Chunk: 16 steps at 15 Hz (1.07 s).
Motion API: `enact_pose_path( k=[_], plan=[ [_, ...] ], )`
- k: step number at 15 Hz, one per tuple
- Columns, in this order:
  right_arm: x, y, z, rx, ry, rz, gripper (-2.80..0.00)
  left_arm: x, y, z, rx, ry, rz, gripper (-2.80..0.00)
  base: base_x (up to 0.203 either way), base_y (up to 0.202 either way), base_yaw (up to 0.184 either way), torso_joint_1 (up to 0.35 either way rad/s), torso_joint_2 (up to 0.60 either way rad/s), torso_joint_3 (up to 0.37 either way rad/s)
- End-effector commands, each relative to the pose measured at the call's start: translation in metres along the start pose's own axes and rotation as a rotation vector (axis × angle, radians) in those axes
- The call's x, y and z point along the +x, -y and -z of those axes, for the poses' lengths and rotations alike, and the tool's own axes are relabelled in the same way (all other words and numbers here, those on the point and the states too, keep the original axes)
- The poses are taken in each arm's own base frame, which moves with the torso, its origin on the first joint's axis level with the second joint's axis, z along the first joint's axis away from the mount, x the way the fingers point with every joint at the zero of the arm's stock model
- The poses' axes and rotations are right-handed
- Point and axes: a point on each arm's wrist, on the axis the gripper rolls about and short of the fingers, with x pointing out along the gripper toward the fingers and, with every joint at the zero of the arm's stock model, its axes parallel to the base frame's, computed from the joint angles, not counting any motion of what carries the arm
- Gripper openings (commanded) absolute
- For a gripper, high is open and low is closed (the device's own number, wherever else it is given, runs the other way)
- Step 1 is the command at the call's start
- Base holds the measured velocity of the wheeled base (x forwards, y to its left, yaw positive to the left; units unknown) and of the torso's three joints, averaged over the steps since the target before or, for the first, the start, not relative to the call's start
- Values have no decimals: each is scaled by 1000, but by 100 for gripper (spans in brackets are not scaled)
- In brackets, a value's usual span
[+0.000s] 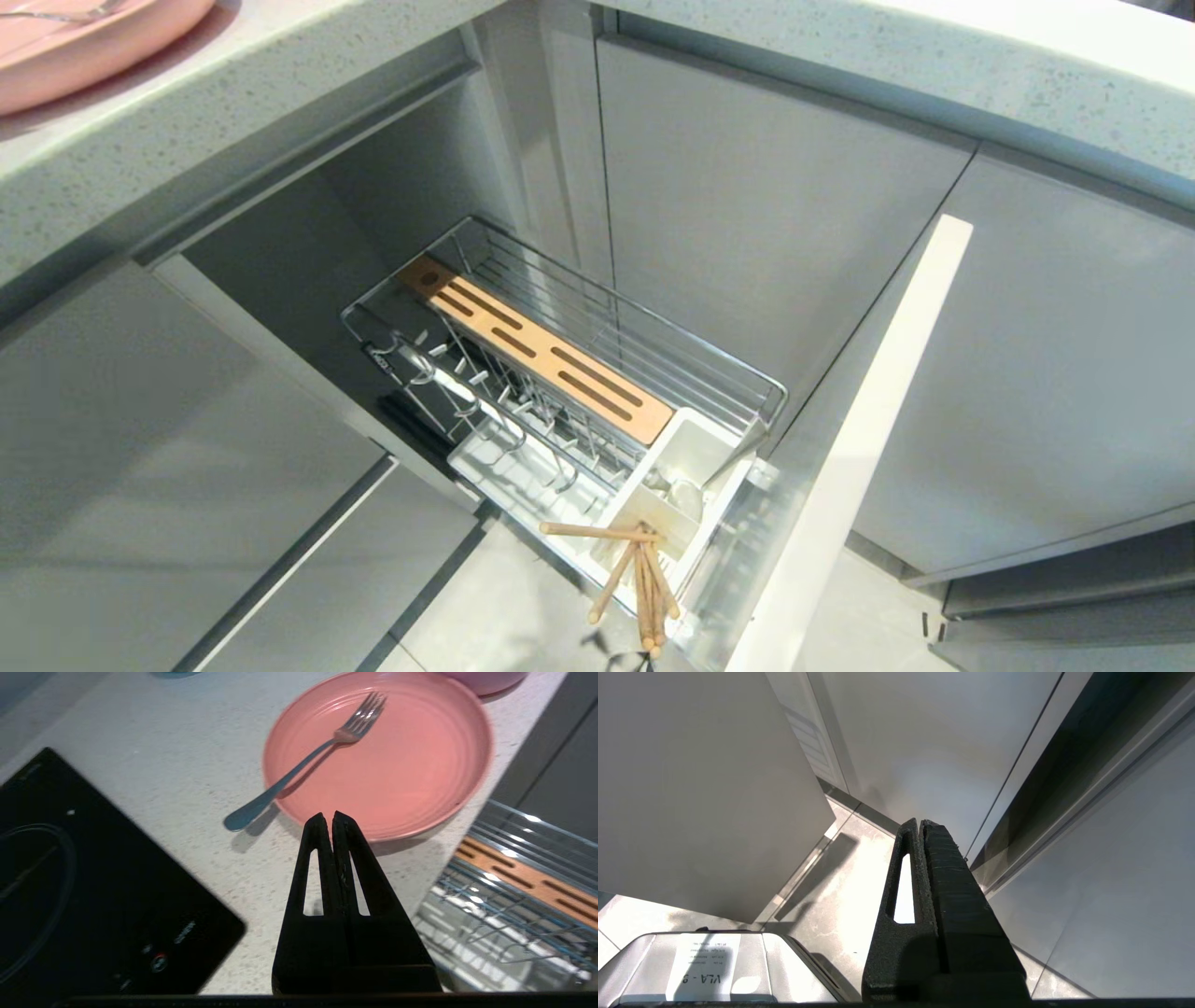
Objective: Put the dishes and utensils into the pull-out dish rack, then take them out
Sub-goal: Pick up the fork and place it in the cupboard
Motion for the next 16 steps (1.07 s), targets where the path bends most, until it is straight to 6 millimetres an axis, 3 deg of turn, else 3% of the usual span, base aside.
enact_pose_path(
  k=[1,4,12,16],
  plan=[
    [0,0,0,0,-1,-1,-280,6,-1,2,9,-25,3,-280,0,0,0,0,0,0],
    [0,0,0,0,-1,-1,-280,19,-7,5,18,-49,52,-280,0,0,0,0,0,0],
    [0,0,0,0,-1,0,-280,67,-47,25,19,-81,247,-280,0,0,0,0,0,0],
    [0,0,0,0,-1,0,-280,81,-61,28,37,-67,255,-280,0,0,0,0,0,0]
  ],
)
